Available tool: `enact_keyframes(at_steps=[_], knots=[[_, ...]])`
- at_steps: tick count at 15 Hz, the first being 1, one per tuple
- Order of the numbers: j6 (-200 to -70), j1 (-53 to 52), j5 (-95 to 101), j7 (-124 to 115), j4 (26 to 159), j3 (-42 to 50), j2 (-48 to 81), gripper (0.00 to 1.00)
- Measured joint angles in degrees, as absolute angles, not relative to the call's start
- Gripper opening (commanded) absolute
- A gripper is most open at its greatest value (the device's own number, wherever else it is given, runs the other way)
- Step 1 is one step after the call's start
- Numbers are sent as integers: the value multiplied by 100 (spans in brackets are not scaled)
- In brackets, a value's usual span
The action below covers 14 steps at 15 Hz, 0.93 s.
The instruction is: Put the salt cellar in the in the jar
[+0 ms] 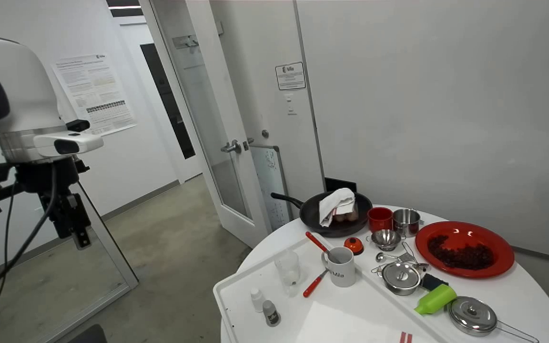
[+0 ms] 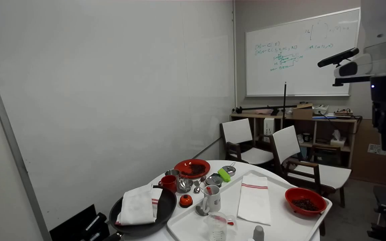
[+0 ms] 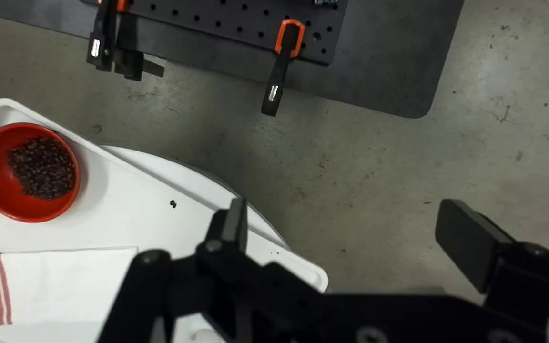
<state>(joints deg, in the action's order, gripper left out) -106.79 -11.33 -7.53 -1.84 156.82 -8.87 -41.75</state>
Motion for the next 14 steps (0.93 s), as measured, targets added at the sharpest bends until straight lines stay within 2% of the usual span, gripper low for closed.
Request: enact_keyframes(at_steps=[5, 14], knots=[[-10879, -1033, -614, -169, 15696, -860, -4119, 100], [-12480, -595, -70, 358, 15847, -468, -3125, 100]])
